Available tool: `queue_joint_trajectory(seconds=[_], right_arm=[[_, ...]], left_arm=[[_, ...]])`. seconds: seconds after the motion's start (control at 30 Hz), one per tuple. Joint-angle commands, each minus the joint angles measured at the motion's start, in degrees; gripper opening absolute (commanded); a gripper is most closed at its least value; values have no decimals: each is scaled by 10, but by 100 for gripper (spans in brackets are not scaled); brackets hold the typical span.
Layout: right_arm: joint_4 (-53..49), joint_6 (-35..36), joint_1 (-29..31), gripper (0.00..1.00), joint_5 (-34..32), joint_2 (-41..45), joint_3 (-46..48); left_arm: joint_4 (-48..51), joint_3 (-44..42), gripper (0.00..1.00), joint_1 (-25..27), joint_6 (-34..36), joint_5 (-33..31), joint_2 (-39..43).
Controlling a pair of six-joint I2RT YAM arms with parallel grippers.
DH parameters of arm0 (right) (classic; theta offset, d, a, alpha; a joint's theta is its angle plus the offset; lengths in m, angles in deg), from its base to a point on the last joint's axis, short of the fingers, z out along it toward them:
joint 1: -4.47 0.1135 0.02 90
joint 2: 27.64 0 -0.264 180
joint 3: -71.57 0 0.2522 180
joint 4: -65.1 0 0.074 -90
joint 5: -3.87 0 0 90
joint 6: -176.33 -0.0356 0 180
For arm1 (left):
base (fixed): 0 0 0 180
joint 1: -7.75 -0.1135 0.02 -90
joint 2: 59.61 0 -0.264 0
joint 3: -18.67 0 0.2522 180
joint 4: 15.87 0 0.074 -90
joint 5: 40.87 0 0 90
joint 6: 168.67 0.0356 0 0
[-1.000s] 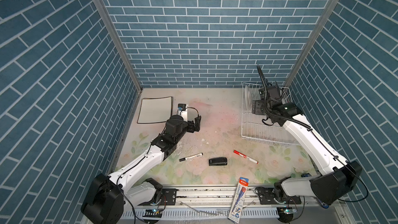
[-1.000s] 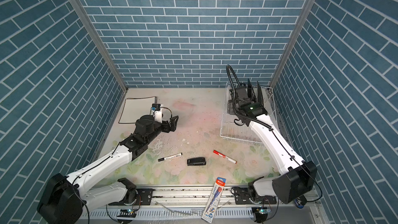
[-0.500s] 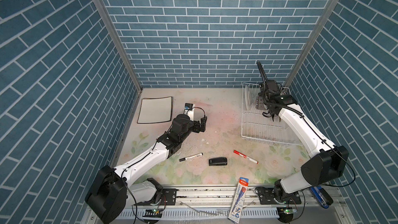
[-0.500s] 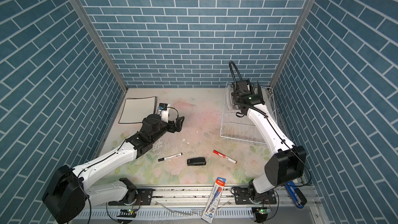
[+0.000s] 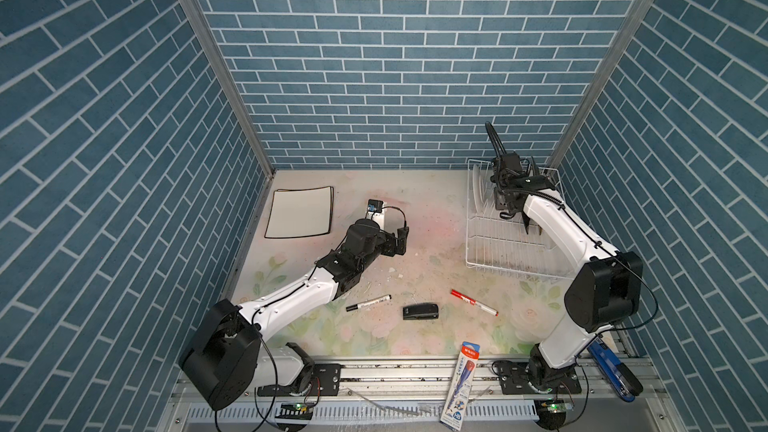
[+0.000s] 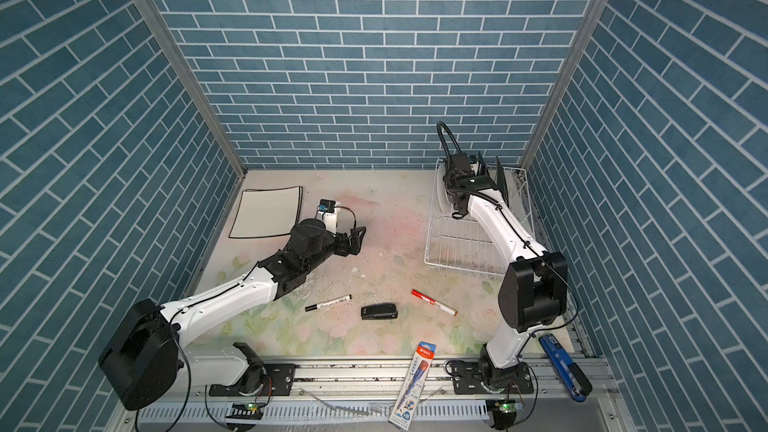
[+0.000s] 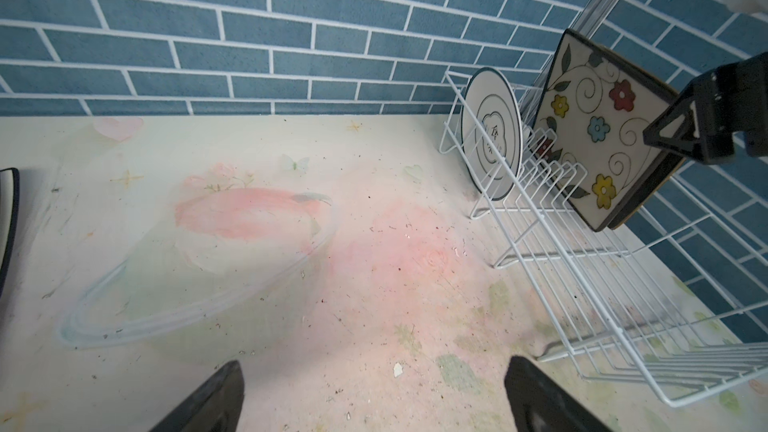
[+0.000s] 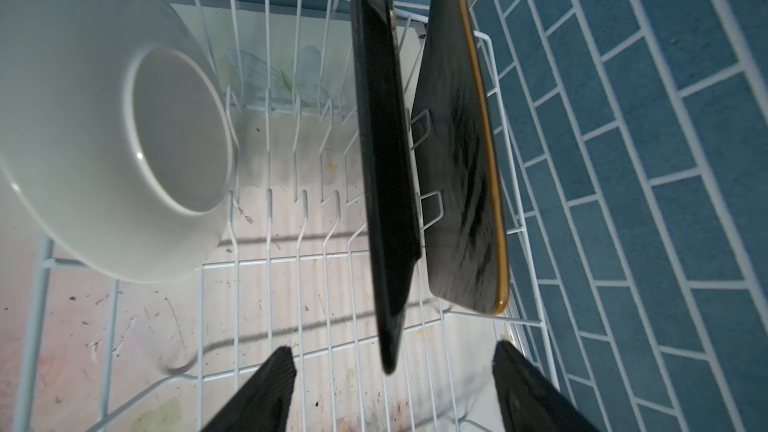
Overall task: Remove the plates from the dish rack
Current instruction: 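Lower the right gripper over the black gold-rimmed plate in the rack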
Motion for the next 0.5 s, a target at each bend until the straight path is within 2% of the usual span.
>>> queue_joint_trajectory(seconds=[0.0,0.23,0.47], right_arm=[[24,30,-7,74,-14,-15,-19],[40,42,-16,63,12,-46,-46],[37,60,-21,62,-44,-76,-64]], left_arm=[[9,5,100,5,-6,-18,16],[9,-10,100,5,-11,-43,41],[16,0,100,5,-14,-39,29]])
